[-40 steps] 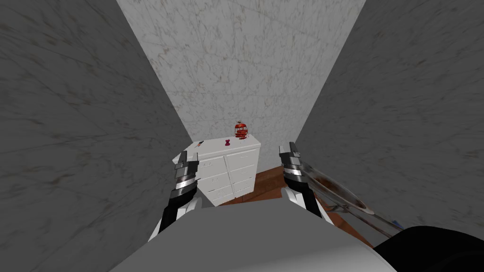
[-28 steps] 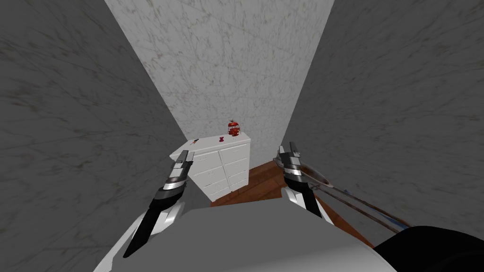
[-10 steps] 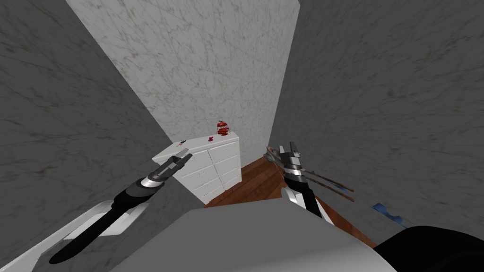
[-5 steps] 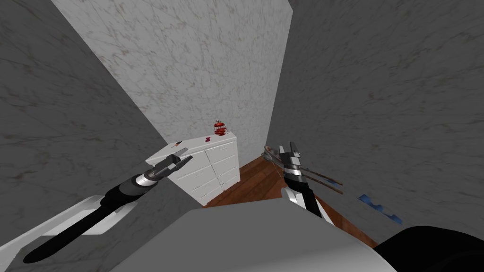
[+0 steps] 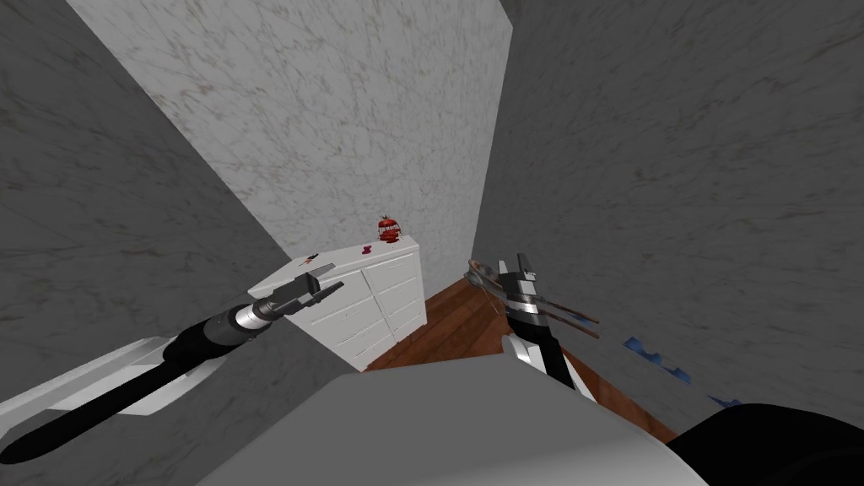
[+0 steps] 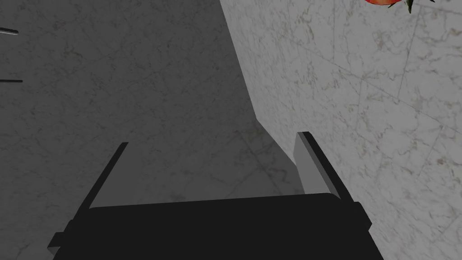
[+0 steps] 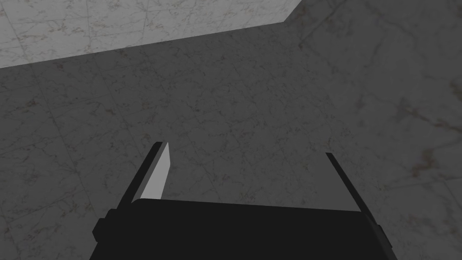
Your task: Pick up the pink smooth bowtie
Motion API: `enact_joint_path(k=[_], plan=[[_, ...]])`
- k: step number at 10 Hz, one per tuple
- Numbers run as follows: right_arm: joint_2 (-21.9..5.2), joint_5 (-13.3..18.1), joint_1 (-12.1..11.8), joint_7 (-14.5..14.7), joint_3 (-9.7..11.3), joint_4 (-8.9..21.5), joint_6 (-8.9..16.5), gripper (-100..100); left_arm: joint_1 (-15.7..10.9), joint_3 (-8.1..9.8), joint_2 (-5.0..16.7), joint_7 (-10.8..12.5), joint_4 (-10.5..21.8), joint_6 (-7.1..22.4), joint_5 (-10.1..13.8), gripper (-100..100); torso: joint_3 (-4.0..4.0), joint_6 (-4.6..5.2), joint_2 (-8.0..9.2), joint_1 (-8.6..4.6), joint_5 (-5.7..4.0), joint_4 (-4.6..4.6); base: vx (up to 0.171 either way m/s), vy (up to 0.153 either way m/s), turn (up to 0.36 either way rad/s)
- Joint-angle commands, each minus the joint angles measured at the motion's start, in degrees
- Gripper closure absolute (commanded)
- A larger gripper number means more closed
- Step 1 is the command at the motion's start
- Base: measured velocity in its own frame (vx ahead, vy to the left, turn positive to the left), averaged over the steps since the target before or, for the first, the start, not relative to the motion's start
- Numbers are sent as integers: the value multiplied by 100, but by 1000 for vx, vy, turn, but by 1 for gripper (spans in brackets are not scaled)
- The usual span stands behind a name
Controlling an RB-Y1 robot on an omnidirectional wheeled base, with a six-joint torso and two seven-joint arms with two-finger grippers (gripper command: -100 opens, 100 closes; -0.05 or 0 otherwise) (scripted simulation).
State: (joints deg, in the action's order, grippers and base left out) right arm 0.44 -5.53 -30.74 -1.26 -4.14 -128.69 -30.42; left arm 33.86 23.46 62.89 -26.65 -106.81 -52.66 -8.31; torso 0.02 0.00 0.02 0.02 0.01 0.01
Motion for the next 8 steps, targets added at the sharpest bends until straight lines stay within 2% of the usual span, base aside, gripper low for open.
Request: enact_joint_path(k=[1,2,3,4,5,7,8], plan=[[0,0,0,0,0,0,0,0,34,54,286,-117,84,-90,-79,-100,0,0,0,0,0,0,-8,-11,-75],[0,0,-1,0,0,0,0,0,34,54,337,-117,84,-90,-79,-100,0,-3,-1,0,0,0,-2,-5,5],[0,0,-1,0,-1,0,0,0,126,182,571,-324,267,-254,-251,-100,0,-4,-1,1,1,0,1,-11,-140],[0,0,0,0,0,0,0,0,126,182,746,-324,267,-254,-251,-100,-2,0,-3,1,0,-1,1,-5,-70],[0,0,-1,0,-1,0,0,0,216,310,923,-532,459,-419,-431,-100,-2,-3,-4,2,1,-1,7,-4,-119],[0,0,-1,0,-1,0,0,0,216,310,1220,-532,459,-419,-431,-100,-4,-4,-7,4,1,-1,6,1,-17],[0,0,-1,0,-1,0,0,0,304,438,1418,-740,656,-585,-619,-100,-3,-4,-5,4,2,-1,9,1,-131]])
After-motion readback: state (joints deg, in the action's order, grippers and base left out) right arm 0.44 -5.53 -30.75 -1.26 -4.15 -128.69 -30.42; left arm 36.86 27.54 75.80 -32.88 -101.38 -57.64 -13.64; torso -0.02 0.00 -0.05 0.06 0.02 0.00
